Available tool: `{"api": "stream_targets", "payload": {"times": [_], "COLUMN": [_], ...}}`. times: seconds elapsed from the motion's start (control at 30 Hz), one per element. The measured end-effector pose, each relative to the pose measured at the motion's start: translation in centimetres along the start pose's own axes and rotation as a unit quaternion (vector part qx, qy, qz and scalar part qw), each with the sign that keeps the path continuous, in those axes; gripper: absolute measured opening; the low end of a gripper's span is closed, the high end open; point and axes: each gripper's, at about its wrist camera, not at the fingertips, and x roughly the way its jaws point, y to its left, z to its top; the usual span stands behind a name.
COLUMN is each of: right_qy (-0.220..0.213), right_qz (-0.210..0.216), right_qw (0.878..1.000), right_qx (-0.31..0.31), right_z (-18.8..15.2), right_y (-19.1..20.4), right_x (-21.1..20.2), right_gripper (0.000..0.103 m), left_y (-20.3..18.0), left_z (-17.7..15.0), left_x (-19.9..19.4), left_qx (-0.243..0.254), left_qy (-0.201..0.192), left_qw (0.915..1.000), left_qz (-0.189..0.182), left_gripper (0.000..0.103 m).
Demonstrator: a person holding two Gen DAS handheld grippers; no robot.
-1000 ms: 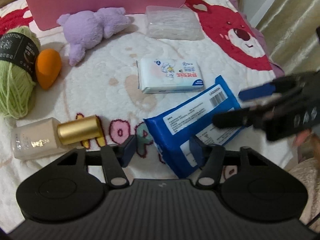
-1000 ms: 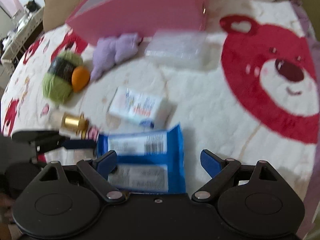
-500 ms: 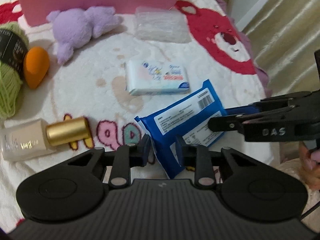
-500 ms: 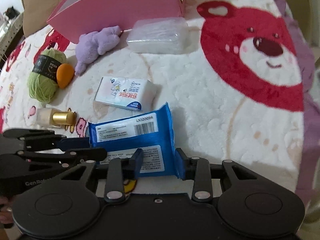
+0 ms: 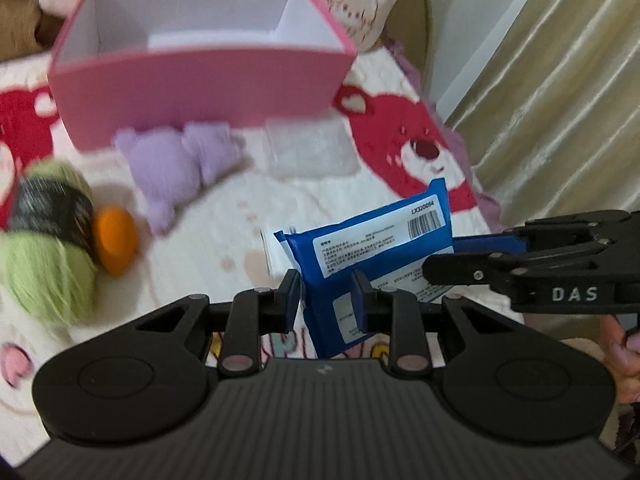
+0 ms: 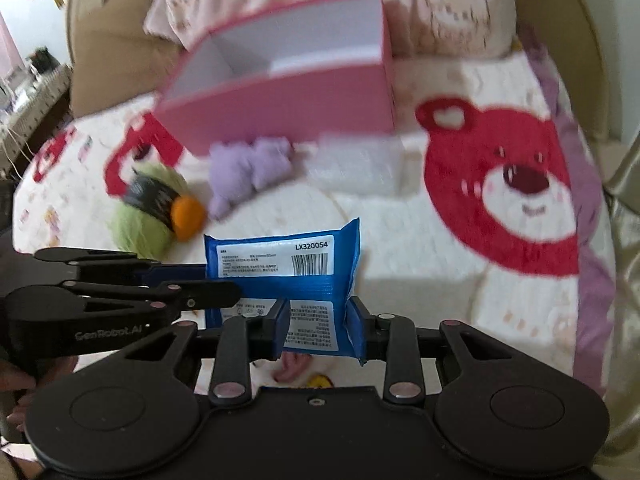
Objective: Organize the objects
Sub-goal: 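Close the left gripper on the blue wet-wipe pack and lift, then carry the wipe pack into the pink box and open the left gripper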
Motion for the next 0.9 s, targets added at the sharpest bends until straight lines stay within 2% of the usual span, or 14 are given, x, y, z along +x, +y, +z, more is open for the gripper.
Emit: {"api": "stream_targets", "payload": {"times": [0.2, 0.3, 0.53, 0.73, 0.9], "right_qy": [-0.053, -0.082, -0.132, -0.143, -0.154], "right_qz": [0.011, 0.033, 0.043, 0.04, 0.063], "right_qw": [0.998, 0.996, 0.99, 0.988, 0.986], "right_qx": [-0.028, -0.029, -0.036, -0.044, -0.026], "right_z": [3.6, 5.8, 11.8, 16.7, 18.9], "right_y": [2.1, 2.6, 3.9, 4.2, 2.3], "right_x": [-3.0, -3.8, -3.2, 0.2, 3.7], "right_gripper": [0.04, 0.041, 0.041, 0.041, 0.041], "left_y": [0.0, 0.8, 3.3, 6.2, 9.1], "left_z": [4.6, 7.6, 14.9, 19.3, 21.6], "left_x": [-3.2, -4.6, -5.4, -3.1, 0.6], "left_qx": [0.047, 0.039, 0.037, 0.036, 0.013], "left_qy": [-0.015, -0.029, -0.053, -0.069, -0.068], "left_qw": [0.9987, 0.9986, 0.9964, 0.9936, 0.9951], "left_qz": [0.013, 0.023, 0.054, 0.081, 0.071], "left_gripper": [0.026, 0.026, 0.026, 0.026, 0.026]}}
